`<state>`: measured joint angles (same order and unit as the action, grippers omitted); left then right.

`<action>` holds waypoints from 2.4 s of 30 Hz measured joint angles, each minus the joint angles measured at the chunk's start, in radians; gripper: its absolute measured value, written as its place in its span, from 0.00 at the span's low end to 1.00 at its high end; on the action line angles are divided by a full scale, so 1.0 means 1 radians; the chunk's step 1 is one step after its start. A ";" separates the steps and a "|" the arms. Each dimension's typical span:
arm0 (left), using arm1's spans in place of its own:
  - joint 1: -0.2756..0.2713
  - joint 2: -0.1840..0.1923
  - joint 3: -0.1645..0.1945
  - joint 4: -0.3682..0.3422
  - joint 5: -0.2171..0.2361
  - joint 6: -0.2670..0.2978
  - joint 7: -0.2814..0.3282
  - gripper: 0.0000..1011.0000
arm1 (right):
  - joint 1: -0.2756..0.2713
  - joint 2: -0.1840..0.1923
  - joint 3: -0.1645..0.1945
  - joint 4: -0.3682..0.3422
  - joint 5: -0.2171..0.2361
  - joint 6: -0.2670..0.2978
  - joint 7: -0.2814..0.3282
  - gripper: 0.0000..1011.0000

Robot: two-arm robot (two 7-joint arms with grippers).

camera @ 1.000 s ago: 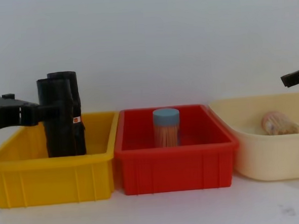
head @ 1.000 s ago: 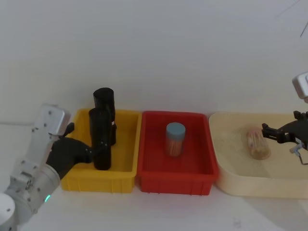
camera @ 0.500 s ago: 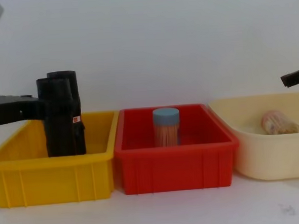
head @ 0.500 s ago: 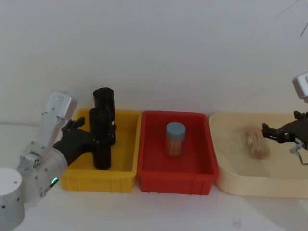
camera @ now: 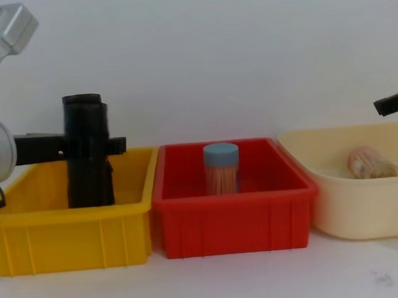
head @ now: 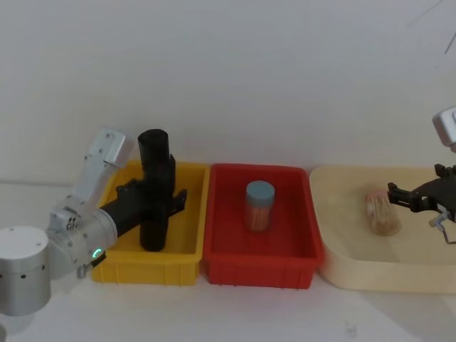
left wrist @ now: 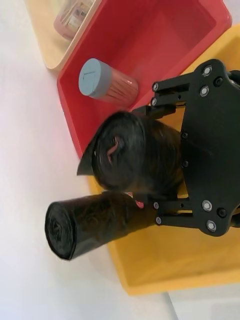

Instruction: Pick up the garbage bag with the one hand and transfer it to the other hand.

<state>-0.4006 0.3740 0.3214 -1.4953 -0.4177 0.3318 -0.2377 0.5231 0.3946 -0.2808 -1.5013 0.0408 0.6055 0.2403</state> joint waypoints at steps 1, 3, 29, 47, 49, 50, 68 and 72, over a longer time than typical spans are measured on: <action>-0.007 -0.002 0.002 0.008 -0.003 0.002 -0.008 0.79 | 0.000 0.000 0.000 0.000 0.000 0.000 0.000 0.99; -0.016 -0.004 0.005 0.019 -0.006 0.005 -0.017 0.74 | 0.000 0.000 0.000 0.000 0.000 0.000 0.000 0.99; -0.055 -0.008 0.001 -0.038 0.011 0.026 -0.018 0.52 | 0.000 0.000 0.000 0.000 0.000 0.000 0.000 0.99; -0.169 -0.077 0.019 -0.051 -0.031 0.027 -0.069 0.52 | 0.000 0.000 0.000 0.000 0.000 0.000 0.000 0.99; -0.188 -0.093 0.030 -0.032 -0.042 0.023 -0.085 0.52 | 0.000 0.000 0.000 0.000 0.000 0.000 0.000 0.99; -0.194 -0.096 0.032 -0.026 -0.045 0.022 -0.090 0.52 | 0.000 0.000 0.000 0.000 0.000 0.000 0.000 0.99; -0.340 -0.231 0.130 0.236 -0.108 -0.006 -0.229 0.52 | 0.000 0.000 0.000 0.000 0.000 0.000 0.000 0.99; -0.367 -0.252 0.151 0.289 -0.108 -0.017 -0.245 0.52 | 0.000 0.000 0.000 0.000 0.000 0.000 0.000 0.99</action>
<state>-0.7675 0.1222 0.4727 -1.2061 -0.5261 0.3146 -0.4827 0.5231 0.3946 -0.2808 -1.5012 0.0408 0.6055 0.2404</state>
